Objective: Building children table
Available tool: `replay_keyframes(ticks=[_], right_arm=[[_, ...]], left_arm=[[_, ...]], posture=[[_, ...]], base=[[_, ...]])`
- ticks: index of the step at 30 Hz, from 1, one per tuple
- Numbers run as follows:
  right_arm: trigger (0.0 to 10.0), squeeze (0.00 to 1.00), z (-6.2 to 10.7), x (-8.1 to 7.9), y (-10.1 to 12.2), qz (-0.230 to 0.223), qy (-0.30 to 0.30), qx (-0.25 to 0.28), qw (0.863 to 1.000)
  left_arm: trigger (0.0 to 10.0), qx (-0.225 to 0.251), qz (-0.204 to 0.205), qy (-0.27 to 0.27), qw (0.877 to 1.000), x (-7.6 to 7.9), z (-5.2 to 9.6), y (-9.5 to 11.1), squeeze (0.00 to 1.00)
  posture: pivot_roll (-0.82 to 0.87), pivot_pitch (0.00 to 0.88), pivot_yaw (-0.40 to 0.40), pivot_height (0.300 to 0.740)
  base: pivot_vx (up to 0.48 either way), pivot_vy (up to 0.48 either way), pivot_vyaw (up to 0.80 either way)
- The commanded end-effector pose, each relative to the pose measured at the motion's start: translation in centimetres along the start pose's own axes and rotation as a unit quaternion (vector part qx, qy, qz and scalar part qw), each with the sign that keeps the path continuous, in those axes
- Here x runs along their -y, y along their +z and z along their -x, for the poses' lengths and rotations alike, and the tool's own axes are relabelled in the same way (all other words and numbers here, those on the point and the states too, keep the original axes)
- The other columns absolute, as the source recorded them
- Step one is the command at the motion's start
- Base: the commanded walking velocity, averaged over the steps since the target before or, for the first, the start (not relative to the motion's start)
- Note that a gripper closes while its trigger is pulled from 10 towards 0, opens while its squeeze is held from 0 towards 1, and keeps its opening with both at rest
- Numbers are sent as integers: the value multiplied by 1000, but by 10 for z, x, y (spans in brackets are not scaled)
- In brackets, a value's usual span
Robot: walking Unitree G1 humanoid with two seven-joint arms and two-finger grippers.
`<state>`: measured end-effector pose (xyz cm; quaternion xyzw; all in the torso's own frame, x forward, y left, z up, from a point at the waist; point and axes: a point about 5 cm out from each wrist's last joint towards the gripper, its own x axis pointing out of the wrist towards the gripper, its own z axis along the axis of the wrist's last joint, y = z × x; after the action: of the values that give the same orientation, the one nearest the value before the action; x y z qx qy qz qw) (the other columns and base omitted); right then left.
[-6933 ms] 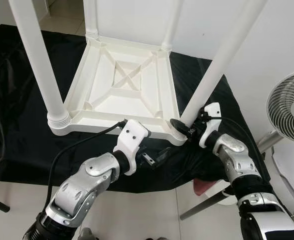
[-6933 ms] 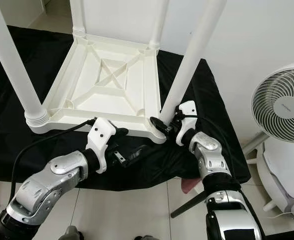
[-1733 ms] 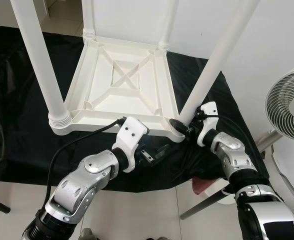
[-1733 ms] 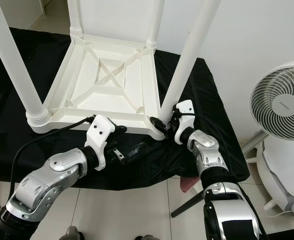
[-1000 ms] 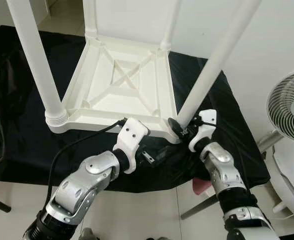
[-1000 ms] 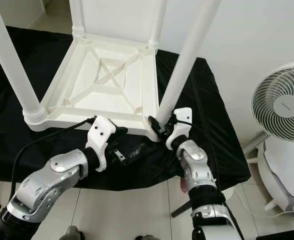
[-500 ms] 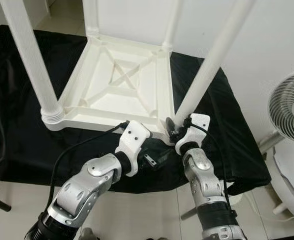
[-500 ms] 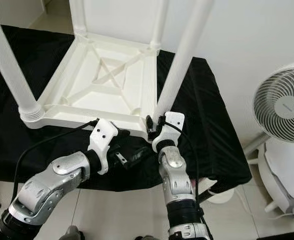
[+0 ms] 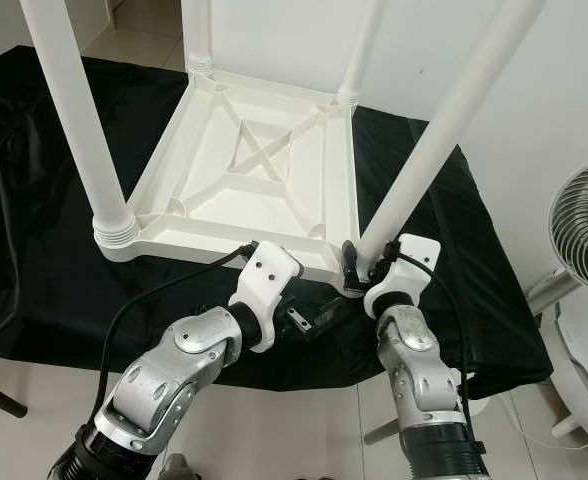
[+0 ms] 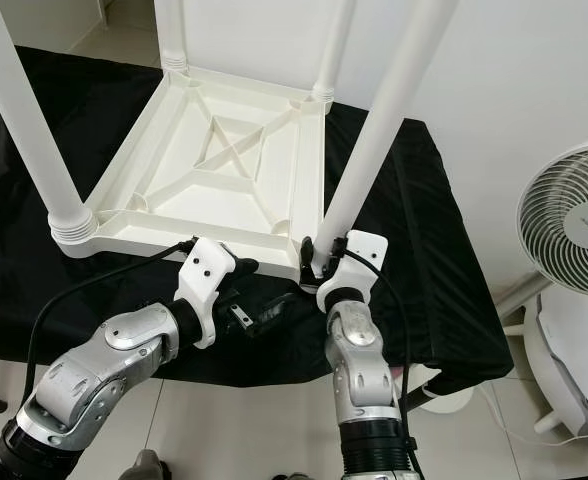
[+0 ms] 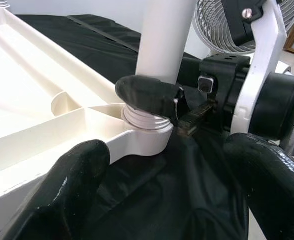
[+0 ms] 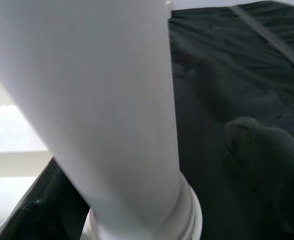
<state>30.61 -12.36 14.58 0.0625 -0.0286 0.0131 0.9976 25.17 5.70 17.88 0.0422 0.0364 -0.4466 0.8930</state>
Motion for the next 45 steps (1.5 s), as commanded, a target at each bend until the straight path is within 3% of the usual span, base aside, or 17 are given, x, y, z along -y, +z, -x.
replay_keyframes(ticks=[1, 6, 7, 9, 11, 14, 16, 18, 19, 21, 22, 30, 38, 40, 41, 43, 45], right_arm=[[10000, 0, 0, 8, 0, 1, 35, -4, 999], [10000, 0, -7, 16, 9, 13, 107, 0, 994], [10000, 0, -11, 18, 12, 32, 147, 2, 989], [10000, 0, -11, 18, 12, 32, 147, 2, 989], [10000, 0, -18, 25, 16, 57, 210, -3, 976], [10000, 0, -25, 31, 19, 80, 256, -11, 963], [10000, 0, -25, 31, 19, 80, 256, -11, 963], [10000, 0, -31, 34, 17, 97, 289, -22, 952], [6863, 0, -35, 35, 13, 102, 297, -30, 949], [6863, 0, -35, 35, 13, 102, 297, -30, 949], [0, 0, -38, 36, 8, 104, 304, -40, 946], [0, 0, -41, 39, -6, 96, 335, -69, 935], [0, 0, -41, 44, -8, 90, 330, -67, 937], [0, 0, -40, 52, -6, 84, 295, -57, 950], [0, 0, -40, 52, -6, 84, 295, -57, 950], [0, 0, -41, 63, -4, 84, 229, -48, 969], [0, 0, -42, 67, -4, 85, 206, -45, 974]], left_arm=[[10000, -3, -2, -30, 1000, 6, -2, -3, 0], [10000, -2, -4, -31, 999, 5, -3, -2, 0], [10000, -2, -5, -33, 999, 5, -3, -2, 0], [10000, -2, -5, -33, 999, 5, -3, -2, 0], [10000, -1, -7, -34, 999, 4, -3, -1, 0], [10000, -2, -9, -32, 999, 2, -2, 0, 0], [10000, -2, -9, -32, 999, 2, -2, 0, 0], [10000, -2, -9, -31, 999, 2, -2, -1, 0], [10000, -2, -8, -29, 1000, 2, -1, -1, 0], [10000, -2, -8, -29, 1000, 2, -1, -1, 0], [10000, -2, -8, -27, 1000, 2, -1, 0, 0], [10000, -2, -8, -21, 1000, 1, 2, 0, 0], [10000, -3, -7, -20, 1000, 1, 2, 0, 0], [10000, -2, -4, -21, 1000, 2, 2, 0, 0], [10000, -2, -4, -21, 1000, 2, 2, 0, 0], [10000, -3, -2, -22, 1000, 2, 1, -1, 0], [10000, -3, -1, -22, 1000, 2, 1, -1, 0]], posture=[[108, 61, -142, 740], [106, 59, -140, 740], [105, 56, -134, 740], [105, 56, -134, 740], [108, 55, -131, 740], [115, 55, -128, 740], [115, 55, -128, 740], [125, 59, -131, 740], [126, 61, -130, 740], [126, 61, -130, 740], [129, 62, -129, 740], [142, 70, -125, 740], [136, 83, -121, 740], [128, 90, -123, 740], [128, 90, -123, 740], [120, 97, -125, 740], [111, 104, -125, 740]], base=[[0, 0, 0], [0, 0, 0], [0, 0, 0], [0, 0, 0], [0, 0, 0], [0, 0, 0], [0, 0, 0], [0, 0, 0], [0, 0, 0], [0, 0, 0], [0, 0, 0], [0, 0, 0], [0, 0, 0], [0, 0, 0], [0, 0, 0], [0, 0, 0], [0, 0, 0]])
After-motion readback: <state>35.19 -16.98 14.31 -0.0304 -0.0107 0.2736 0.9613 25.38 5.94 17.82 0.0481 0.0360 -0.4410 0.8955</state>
